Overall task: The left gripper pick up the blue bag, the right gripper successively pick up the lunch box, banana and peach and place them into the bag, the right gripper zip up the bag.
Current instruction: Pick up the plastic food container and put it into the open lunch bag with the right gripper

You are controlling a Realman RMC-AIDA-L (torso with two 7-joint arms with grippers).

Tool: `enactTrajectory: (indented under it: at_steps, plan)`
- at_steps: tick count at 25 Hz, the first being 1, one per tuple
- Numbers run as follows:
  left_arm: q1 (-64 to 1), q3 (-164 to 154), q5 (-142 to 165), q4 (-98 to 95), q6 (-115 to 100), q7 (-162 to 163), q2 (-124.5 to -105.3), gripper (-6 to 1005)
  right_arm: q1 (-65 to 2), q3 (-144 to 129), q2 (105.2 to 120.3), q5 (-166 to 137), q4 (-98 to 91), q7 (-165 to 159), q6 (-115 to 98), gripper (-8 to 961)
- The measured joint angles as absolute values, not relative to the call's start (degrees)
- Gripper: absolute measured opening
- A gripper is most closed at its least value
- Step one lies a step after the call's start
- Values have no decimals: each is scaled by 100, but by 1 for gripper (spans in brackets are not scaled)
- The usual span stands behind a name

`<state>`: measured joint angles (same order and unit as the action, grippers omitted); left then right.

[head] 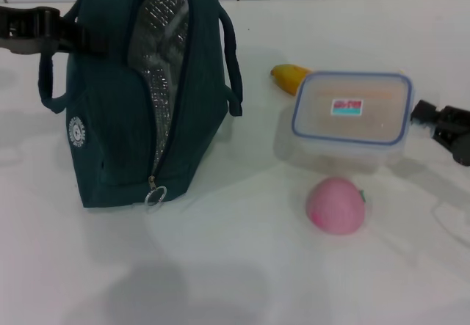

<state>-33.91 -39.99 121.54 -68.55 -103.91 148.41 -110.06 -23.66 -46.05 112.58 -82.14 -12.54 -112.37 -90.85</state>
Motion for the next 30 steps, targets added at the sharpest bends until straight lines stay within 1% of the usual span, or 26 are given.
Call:
enactTrajectory:
  at_steps: [6,12,18,23,30]
  plan:
    - [-3428,-3999,12102,-6855,-10388,14828,-11018,38,-2364,-4605,11258,-7707,-1231,-11255,-9394,108]
    - [-3455,-4040,11913,-6752,-10388,14827,-11022,38,-2415,-4605,11217,-7134,-1205,-11392,-9840,113]
    - [-3548,-4043,11901,-6592,-10388,14784,-11073,38,-2489,-4604,11208,-6673,-1231,-11661,-10127,118]
    - [-3591,-4067,11896,-6554,-10388,14746,-11146,38,-2770,-4606,11222,-6533,-1230,-11910,-10224,122]
    - [-3746,-4142,11877,-6427,-10389,14701,-11191,38,-3287,-4606,11330,-6441,-1213,-12083,-10240,128]
